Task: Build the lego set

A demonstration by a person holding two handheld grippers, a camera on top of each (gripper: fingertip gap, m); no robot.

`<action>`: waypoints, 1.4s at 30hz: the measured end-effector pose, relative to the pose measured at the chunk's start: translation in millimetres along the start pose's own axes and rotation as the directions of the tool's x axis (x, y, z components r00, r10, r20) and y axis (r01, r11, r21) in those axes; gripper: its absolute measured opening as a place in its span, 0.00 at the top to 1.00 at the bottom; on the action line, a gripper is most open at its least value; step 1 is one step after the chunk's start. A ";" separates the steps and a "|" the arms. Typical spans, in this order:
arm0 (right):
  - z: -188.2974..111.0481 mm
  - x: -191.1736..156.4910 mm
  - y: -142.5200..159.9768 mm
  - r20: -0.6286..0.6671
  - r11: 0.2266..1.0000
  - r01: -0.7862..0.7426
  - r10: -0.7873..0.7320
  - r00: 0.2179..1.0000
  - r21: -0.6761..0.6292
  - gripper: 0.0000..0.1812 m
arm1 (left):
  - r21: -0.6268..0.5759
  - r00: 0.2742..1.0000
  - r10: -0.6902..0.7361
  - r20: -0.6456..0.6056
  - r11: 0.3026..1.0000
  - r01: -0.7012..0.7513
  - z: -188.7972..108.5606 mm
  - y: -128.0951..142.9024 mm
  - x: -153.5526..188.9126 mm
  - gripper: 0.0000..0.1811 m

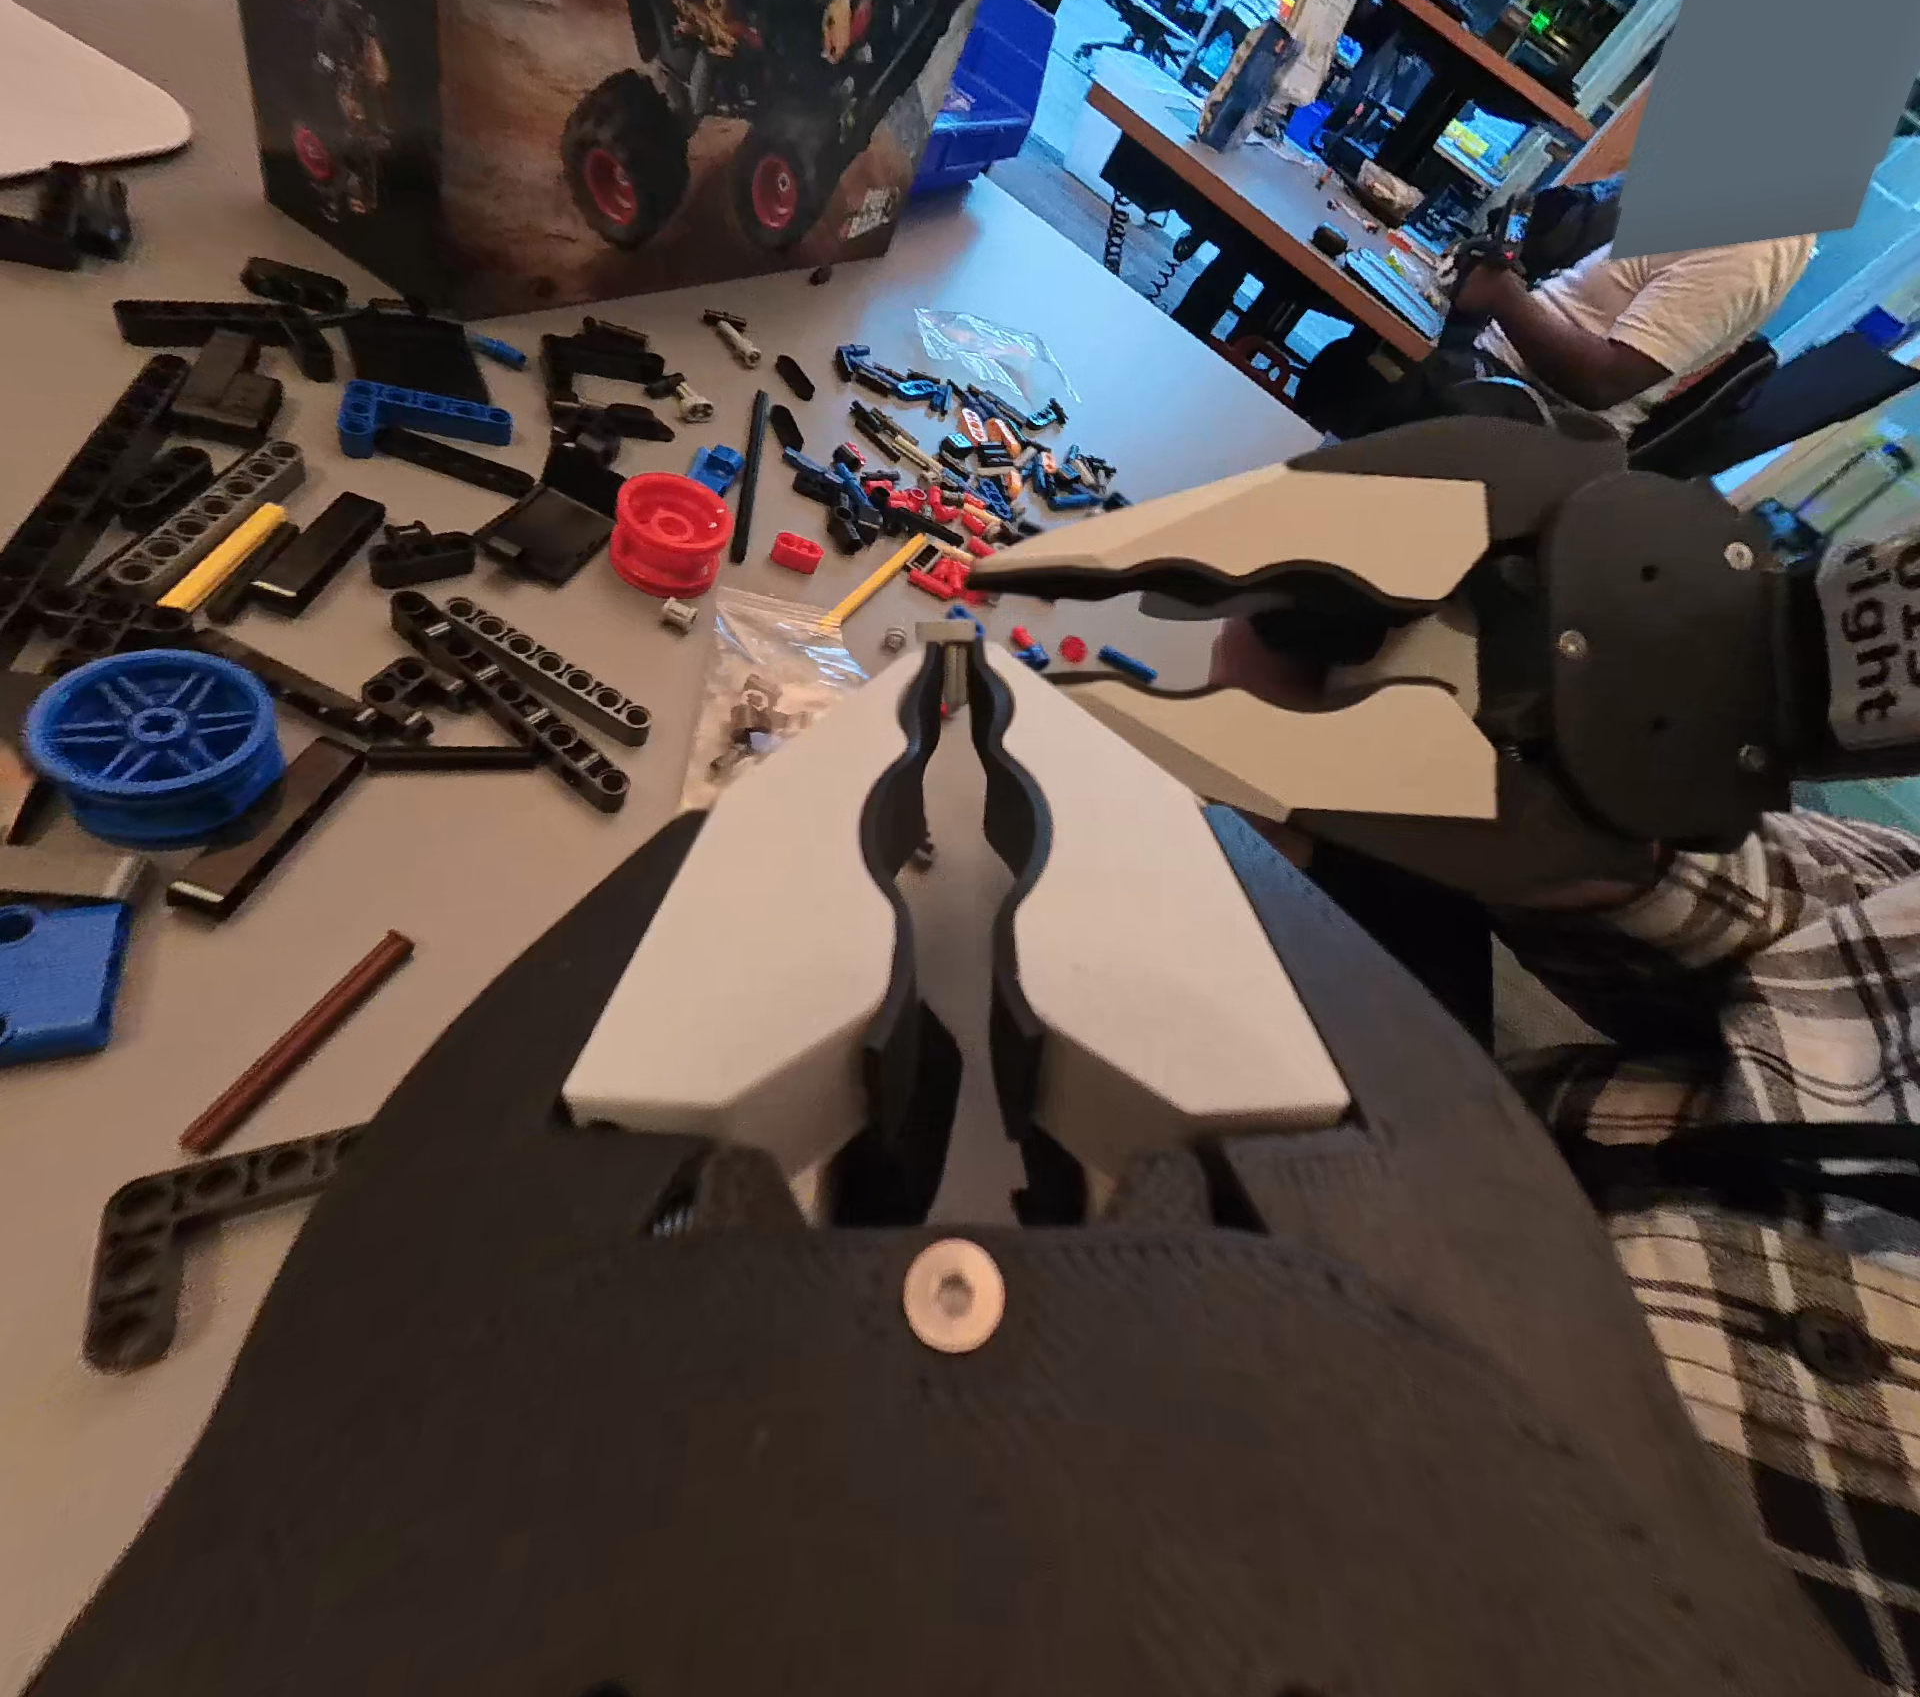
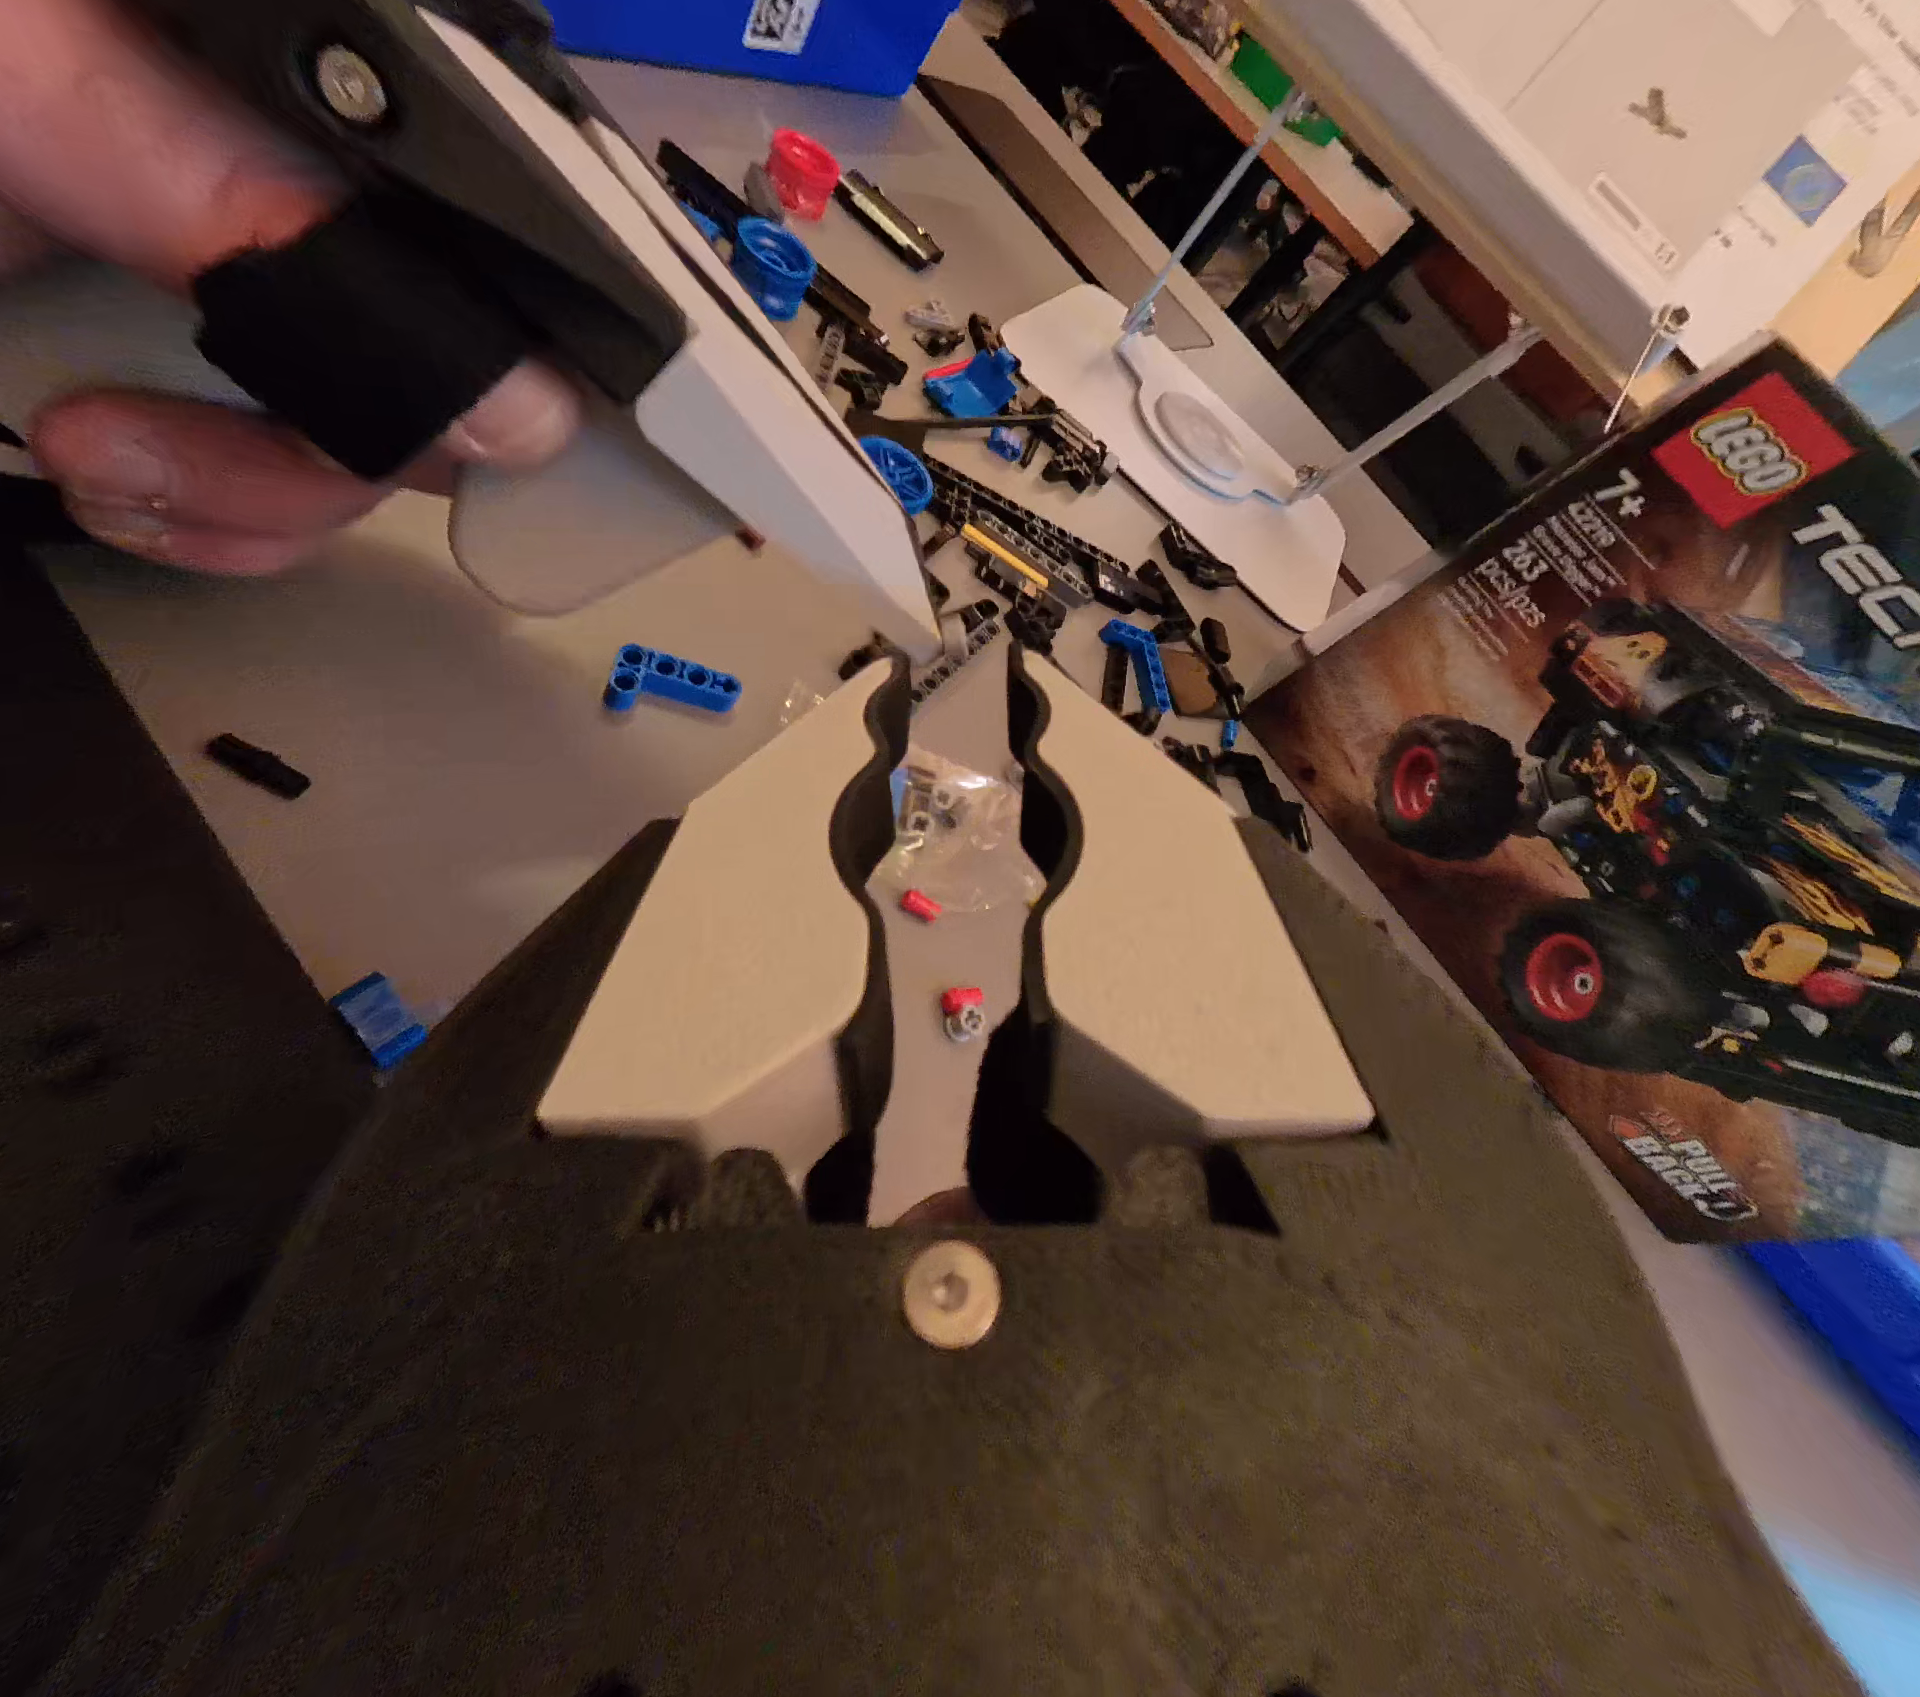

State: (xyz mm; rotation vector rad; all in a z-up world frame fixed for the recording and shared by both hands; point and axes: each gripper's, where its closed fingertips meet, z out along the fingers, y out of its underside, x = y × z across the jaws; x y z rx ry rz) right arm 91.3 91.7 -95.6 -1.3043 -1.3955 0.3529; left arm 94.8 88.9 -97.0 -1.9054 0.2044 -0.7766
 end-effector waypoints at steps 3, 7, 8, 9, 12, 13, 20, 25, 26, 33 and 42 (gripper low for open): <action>3.5 -6.2 -1.3 0.011 0.999 0.035 -0.035 0.999 -0.001 0.90 | -0.007 1.000 -0.003 -0.030 1.000 0.003 3.0 0.5 5.2 0.99; 4.8 -5.7 -0.6 0.005 0.999 0.048 -0.048 0.999 -0.005 0.91 | -0.015 1.000 0.004 -0.027 1.000 -0.004 4.5 1.7 5.6 0.99; 4.6 -5.7 -0.4 0.000 0.998 0.061 -0.061 0.998 -0.006 0.91 | -0.016 1.000 0.000 -0.031 1.000 -0.001 4.7 2.1 5.9 0.99; 4.3 -5.8 -0.2 -0.006 0.997 0.074 -0.074 0.997 -0.007 0.91 | -0.019 0.999 -0.002 -0.034 1.000 0.002 4.9 2.6 6.1 0.99; 2.9 -6.5 1.2 0.008 0.997 0.075 -0.075 0.997 -0.004 0.91 | -0.034 0.998 -0.014 -0.055 0.999 0.012 6.4 4.2 7.4 0.99; 2.1 -6.7 1.3 0.020 0.998 0.062 -0.062 0.998 0.001 0.91 | -0.037 0.998 -0.018 -0.066 0.999 0.015 6.8 4.2 8.5 0.99; -9.1 -5.7 -5.9 0.127 0.994 -0.051 0.039 0.991 0.098 0.91 | -0.035 0.978 -0.066 -0.196 0.998 0.060 6.5 -0.3 22.5 0.96; -17.6 -8.5 -9.8 0.214 0.984 -0.096 0.062 0.975 0.152 0.92 | -0.056 0.955 -0.102 -0.280 0.994 0.090 6.0 -0.4 32.1 0.94; -18.8 -8.2 -9.7 0.226 0.982 -0.103 0.066 0.972 0.157 0.92 | -0.058 0.950 -0.110 -0.292 0.994 0.097 6.3 -0.7 33.4 0.94; -26.5 -6.2 -4.0 0.310 0.972 -0.185 0.132 0.941 0.147 0.91 | -0.094 0.933 -0.150 -0.328 0.988 0.126 10.1 3.5 35.3 1.00; -47.4 17.2 37.2 0.315 0.984 -0.179 0.167 0.934 0.010 0.92 | -0.260 0.976 -0.036 -0.213 0.965 -0.022 22.3 33.8 19.9 1.00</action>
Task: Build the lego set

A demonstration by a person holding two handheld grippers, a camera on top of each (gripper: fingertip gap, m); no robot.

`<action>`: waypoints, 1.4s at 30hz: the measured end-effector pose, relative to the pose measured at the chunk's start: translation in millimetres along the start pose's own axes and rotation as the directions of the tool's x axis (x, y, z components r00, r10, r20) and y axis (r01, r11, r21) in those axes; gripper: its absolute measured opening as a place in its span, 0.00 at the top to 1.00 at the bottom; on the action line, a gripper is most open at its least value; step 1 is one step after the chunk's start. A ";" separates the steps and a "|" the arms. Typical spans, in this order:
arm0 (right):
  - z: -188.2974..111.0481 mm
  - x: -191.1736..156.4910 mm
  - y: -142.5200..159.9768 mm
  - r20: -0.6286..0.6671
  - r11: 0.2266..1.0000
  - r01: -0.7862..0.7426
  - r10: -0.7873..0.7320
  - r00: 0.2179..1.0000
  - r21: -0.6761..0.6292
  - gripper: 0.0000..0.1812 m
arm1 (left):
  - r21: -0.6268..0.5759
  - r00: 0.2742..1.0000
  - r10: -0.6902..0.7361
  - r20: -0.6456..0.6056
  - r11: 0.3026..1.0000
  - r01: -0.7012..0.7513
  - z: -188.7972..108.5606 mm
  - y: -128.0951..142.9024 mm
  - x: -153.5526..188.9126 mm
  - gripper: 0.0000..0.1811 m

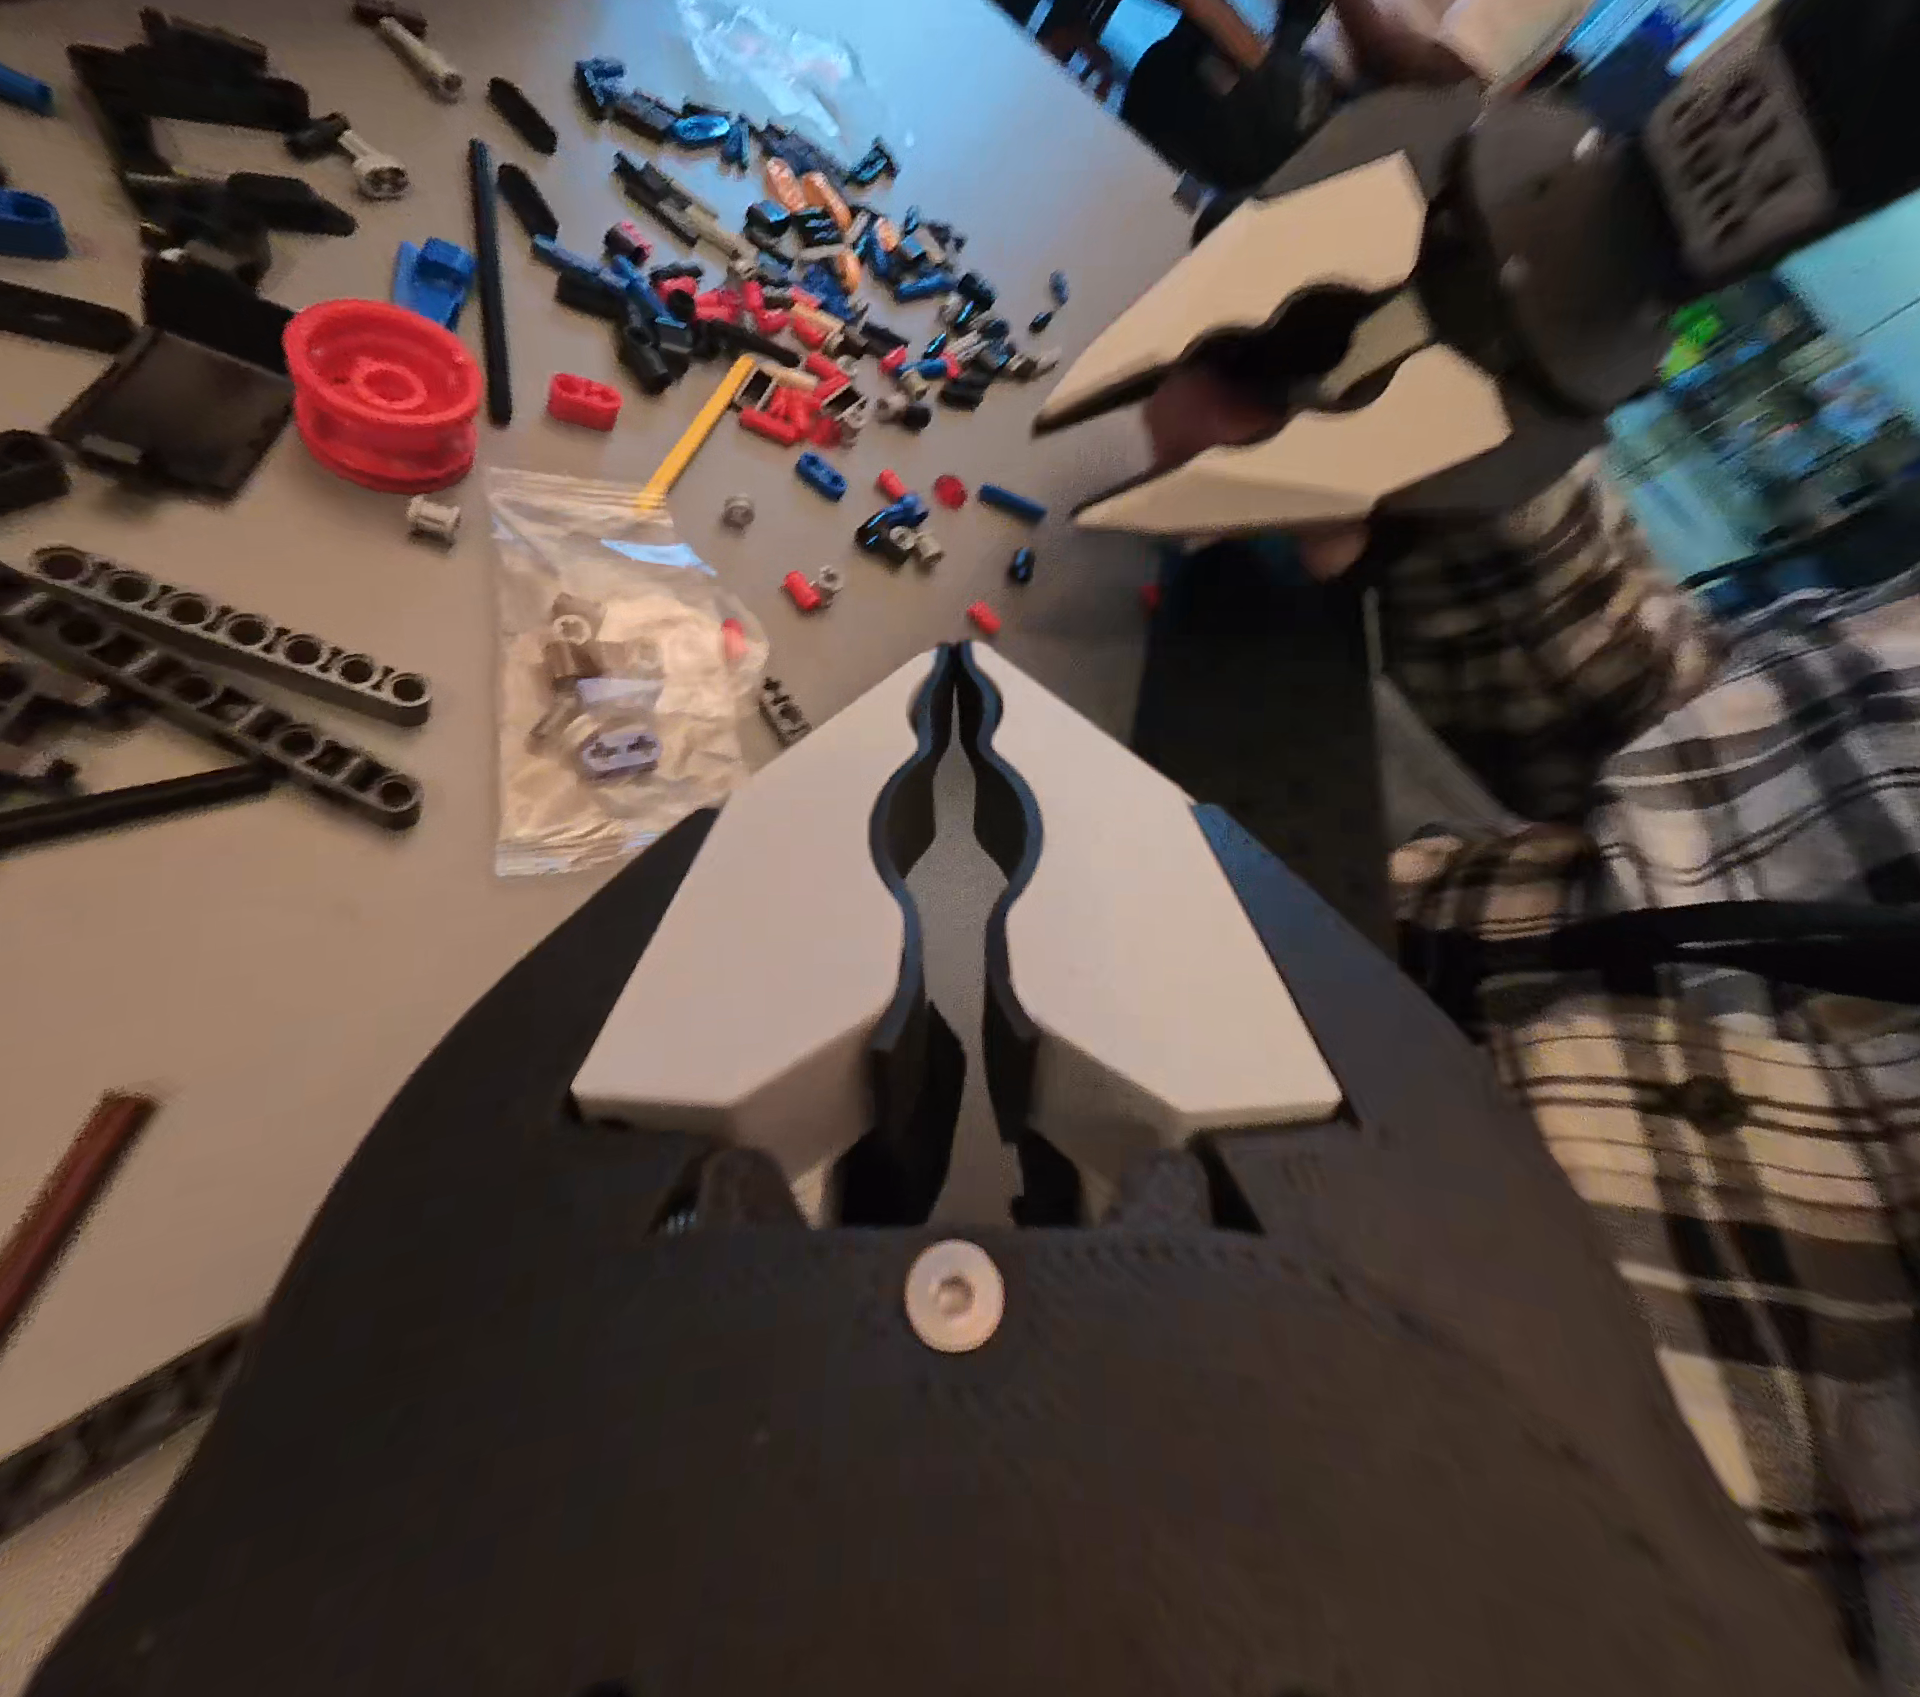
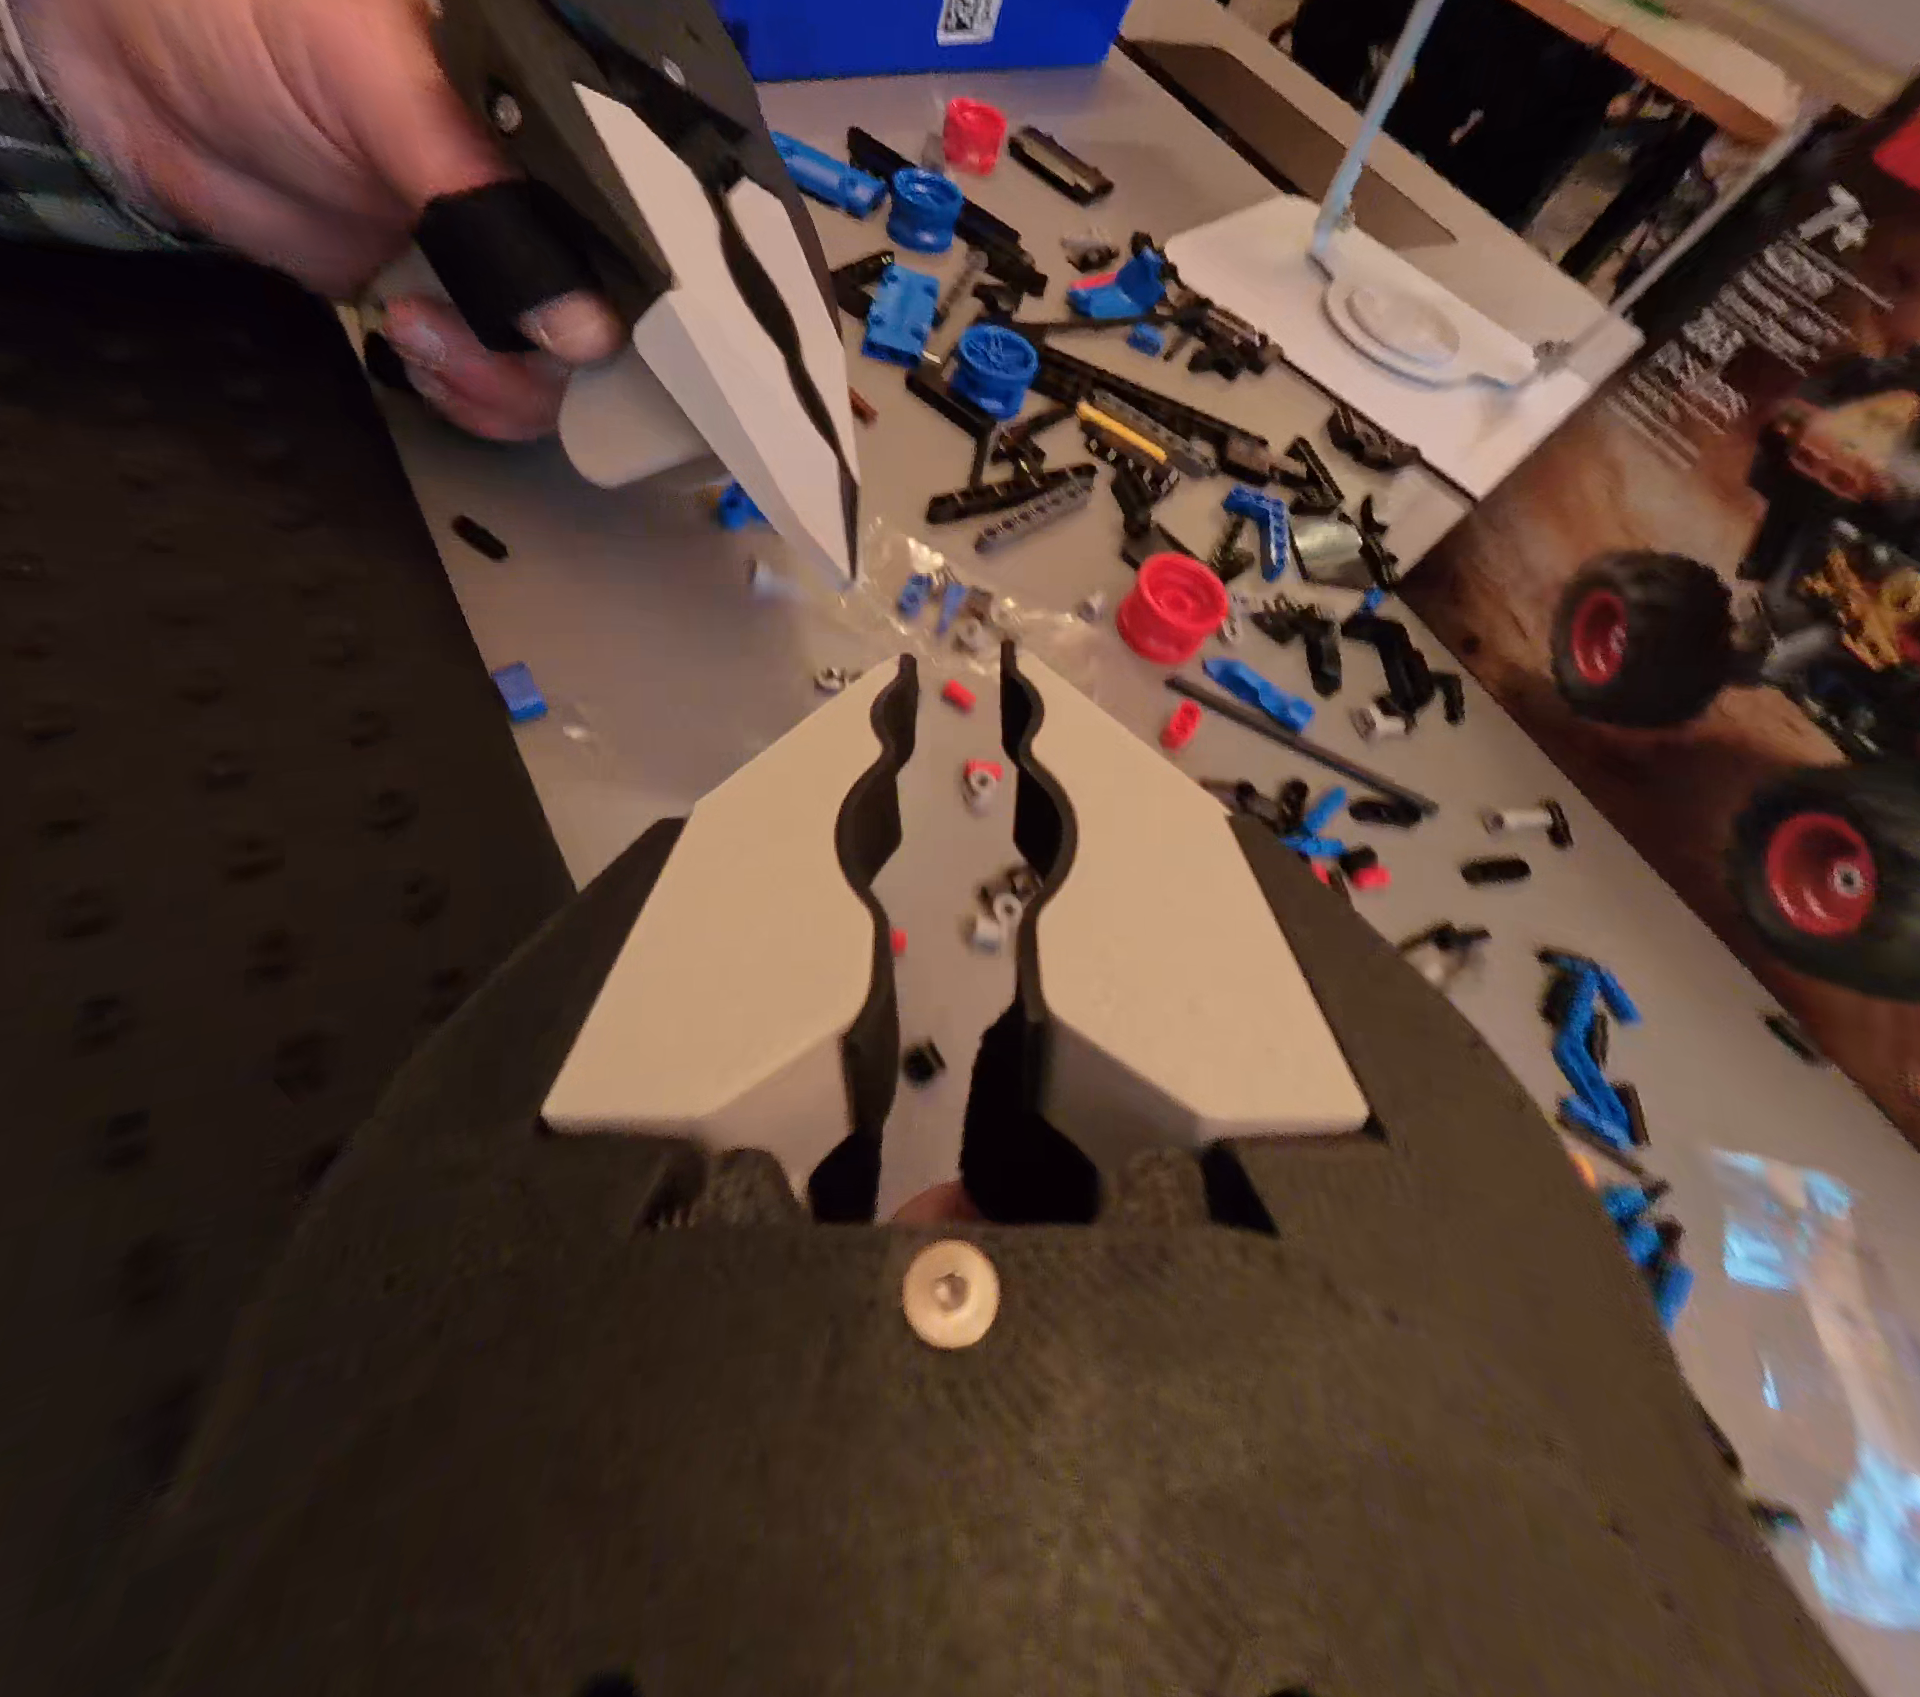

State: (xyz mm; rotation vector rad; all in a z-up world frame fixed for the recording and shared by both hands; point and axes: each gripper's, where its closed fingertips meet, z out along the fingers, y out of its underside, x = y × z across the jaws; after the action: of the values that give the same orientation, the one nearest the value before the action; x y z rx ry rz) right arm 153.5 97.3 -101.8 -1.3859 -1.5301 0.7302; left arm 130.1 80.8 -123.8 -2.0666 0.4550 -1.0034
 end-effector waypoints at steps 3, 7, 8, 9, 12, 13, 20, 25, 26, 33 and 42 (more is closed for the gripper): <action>-20.3 20.0 14.6 -0.051 0.998 -0.029 0.026 0.998 -0.048 0.92 | -0.063 0.990 0.103 0.097 0.993 -0.098 -5.8 4.0 -12.2 1.00; -41.3 42.9 31.1 -0.124 0.994 -0.039 0.027 0.992 -0.100 0.93 | -0.178 0.949 0.245 0.197 0.961 -0.212 -27.0 8.4 -29.0 0.98; -45.4 47.0 34.4 -0.137 0.993 -0.038 0.022 0.990 -0.113 0.92 | -0.201 0.934 0.284 0.217 0.949 -0.242 -34.2 8.5 -32.7 0.98; -48.9 50.9 38.2 -0.147 0.991 -0.034 0.015 0.989 -0.129 0.92 | -0.229 0.925 0.314 0.213 0.936 -0.265 -40.2 11.0 -33.6 0.97; -59.4 65.1 51.7 -0.183 0.982 -0.024 -0.010 0.983 -0.187 0.92 | -0.310 0.885 0.398 0.242 0.896 -0.318 -57.9 17.9 -43.5 0.95; -62.5 69.8 56.2 -0.191 0.979 -0.023 -0.017 0.982 -0.205 0.92 | -0.329 0.880 0.413 0.235 0.886 -0.328 -60.7 21.2 -44.1 0.95; -74.8 106.4 96.3 -0.229 0.927 -0.020 -0.072 0.971 -0.375 0.94 | -0.324 0.848 0.476 0.233 0.860 -0.394 -53.4 23.3 -44.3 0.95; -63.5 121.9 109.4 -0.192 0.913 -0.033 -0.050 0.980 -0.408 0.96 | -0.296 0.840 0.489 0.233 0.859 -0.418 -46.4 20.4 -44.2 0.95; -58.3 121.6 111.9 -0.166 0.912 -0.041 -0.030 0.986 -0.409 0.96 | -0.293 0.839 0.490 0.234 0.859 -0.420 -46.1 20.2 -44.8 0.95; -34.3 122.2 128.5 -0.035 0.877 -0.002 -0.017 0.999 -0.481 0.98 | -0.268 0.841 0.485 0.241 0.866 -0.423 -47.4 18.3 -46.7 0.95; -28.6 121.8 124.6 0.068 0.867 0.057 -0.026 0.997 -0.495 0.95 | -0.258 0.845 0.480 0.234 0.869 -0.422 -46.1 18.2 -48.6 0.94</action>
State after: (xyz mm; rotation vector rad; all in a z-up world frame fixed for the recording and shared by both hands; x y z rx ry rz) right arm 239.0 235.1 -171.7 -1.7077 -1.8753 0.3568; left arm 64.1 75.7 -144.5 -2.0908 0.8674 -0.3729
